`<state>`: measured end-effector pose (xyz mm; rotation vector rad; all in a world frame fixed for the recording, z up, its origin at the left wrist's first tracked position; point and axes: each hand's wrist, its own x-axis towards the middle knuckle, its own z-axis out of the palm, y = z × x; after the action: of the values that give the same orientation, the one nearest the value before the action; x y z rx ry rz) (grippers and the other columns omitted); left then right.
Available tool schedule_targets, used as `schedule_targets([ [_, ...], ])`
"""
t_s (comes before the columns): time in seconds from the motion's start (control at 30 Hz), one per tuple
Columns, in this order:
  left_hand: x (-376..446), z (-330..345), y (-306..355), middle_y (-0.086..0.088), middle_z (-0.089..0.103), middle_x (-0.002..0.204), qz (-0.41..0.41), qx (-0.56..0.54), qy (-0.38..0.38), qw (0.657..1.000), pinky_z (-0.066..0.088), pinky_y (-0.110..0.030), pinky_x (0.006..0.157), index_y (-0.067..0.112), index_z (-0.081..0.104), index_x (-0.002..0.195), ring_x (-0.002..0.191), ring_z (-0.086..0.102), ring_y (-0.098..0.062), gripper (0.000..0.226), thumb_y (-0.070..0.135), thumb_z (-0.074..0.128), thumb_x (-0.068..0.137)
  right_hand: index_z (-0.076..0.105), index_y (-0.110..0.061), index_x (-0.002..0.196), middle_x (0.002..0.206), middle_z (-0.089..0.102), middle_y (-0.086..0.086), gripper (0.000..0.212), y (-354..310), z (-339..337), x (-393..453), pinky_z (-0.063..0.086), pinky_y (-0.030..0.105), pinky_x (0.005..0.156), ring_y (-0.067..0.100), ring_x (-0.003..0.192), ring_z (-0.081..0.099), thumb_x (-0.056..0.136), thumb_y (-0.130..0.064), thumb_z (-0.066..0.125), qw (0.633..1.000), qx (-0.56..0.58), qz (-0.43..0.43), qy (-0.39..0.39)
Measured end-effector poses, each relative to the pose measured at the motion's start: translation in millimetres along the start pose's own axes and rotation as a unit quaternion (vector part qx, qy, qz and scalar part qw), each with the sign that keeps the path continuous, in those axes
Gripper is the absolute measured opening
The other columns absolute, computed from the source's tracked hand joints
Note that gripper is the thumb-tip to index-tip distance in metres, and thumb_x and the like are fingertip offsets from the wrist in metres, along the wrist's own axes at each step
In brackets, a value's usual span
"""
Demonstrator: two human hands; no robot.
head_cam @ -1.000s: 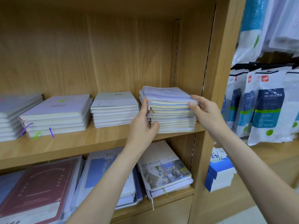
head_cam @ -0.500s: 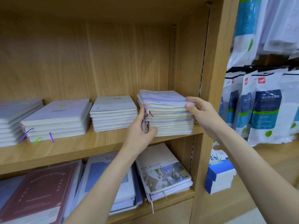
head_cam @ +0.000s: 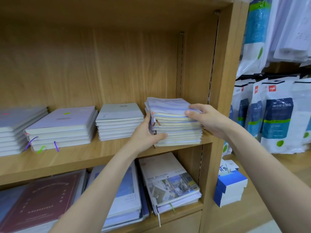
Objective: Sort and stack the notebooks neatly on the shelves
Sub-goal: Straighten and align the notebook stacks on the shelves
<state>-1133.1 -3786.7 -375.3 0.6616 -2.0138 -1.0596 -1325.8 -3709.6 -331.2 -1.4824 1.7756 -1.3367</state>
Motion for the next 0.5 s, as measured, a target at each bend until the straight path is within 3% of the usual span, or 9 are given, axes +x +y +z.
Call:
schedule_targets([
  [0.1, 3, 1, 3, 0.006, 0.058, 0.123, 0.000, 0.015, 0.016, 1.000, 0.048, -0.029, 0.095, 0.032, 0.047, 0.124, 0.112, 0.056, -0.008, 0.063, 0.028, 0.074, 0.067, 0.037, -0.015, 0.141, 0.143, 0.041, 0.005, 0.057, 2, -1, 0, 0.034, 0.039, 0.109, 0.021, 0.128, 0.041, 0.092, -0.033, 0.058, 1.000, 0.000, 0.002, 0.000],
  [0.2, 1, 3, 7, 0.005, 0.059, 0.121, -0.007, -0.006, 0.039, 0.999, 0.048, -0.033, 0.096, 0.030, 0.050, 0.119, 0.111, 0.057, -0.011, 0.054, 0.022, 0.074, 0.070, 0.037, -0.017, 0.142, 0.139, 0.044, 0.005, 0.058, 2, 0, -2, 0.038, 0.037, 0.105, 0.021, 0.123, 0.045, 0.091, -0.033, 0.059, 1.000, 0.017, 0.000, 0.005],
  [0.3, -9, 5, 2, 0.013, 0.061, 0.114, -0.004, -0.022, 0.046, 0.999, 0.047, -0.025, 0.093, 0.041, 0.047, 0.112, 0.108, 0.058, -0.007, 0.054, 0.009, 0.072, 0.076, 0.028, -0.022, 0.145, 0.132, 0.047, -0.003, 0.070, 13, 1, -11, 0.042, 0.035, 0.099, 0.017, 0.117, 0.050, 0.086, -0.034, 0.064, 0.997, 0.077, -0.006, 0.026],
  [0.37, -17, 5, -4, 0.023, 0.058, 0.105, -0.005, -0.030, 0.041, 0.999, 0.046, -0.013, 0.085, 0.049, 0.040, 0.102, 0.099, 0.058, 0.004, 0.063, -0.001, 0.069, 0.078, 0.024, -0.028, 0.146, 0.130, 0.049, -0.009, 0.079, 27, 2, -20, 0.042, 0.037, 0.101, 0.013, 0.117, 0.051, 0.082, -0.030, 0.069, 0.996, 0.083, -0.022, 0.017],
  [0.43, -24, 5, -8, 0.028, 0.052, 0.098, -0.010, -0.039, 0.035, 0.999, 0.044, -0.004, 0.075, 0.046, 0.037, 0.100, 0.088, 0.054, 0.017, 0.067, -0.014, 0.059, 0.080, 0.028, -0.029, 0.143, 0.126, 0.053, -0.013, 0.079, 38, 3, -27, 0.046, 0.029, 0.096, 0.006, 0.114, 0.054, 0.079, -0.018, 0.072, 0.997, 0.071, -0.042, 0.005],
  [0.5, -29, 7, -11, 0.030, 0.051, 0.098, -0.010, -0.016, 0.031, 0.999, 0.041, -0.003, 0.077, 0.042, 0.038, 0.106, 0.086, 0.054, 0.021, 0.067, -0.018, 0.054, 0.081, 0.034, -0.024, 0.139, 0.119, 0.056, -0.013, 0.073, 45, 8, -30, 0.045, 0.022, 0.091, 0.005, 0.110, 0.056, 0.079, -0.005, 0.071, 0.997, 0.073, -0.039, 0.013],
])
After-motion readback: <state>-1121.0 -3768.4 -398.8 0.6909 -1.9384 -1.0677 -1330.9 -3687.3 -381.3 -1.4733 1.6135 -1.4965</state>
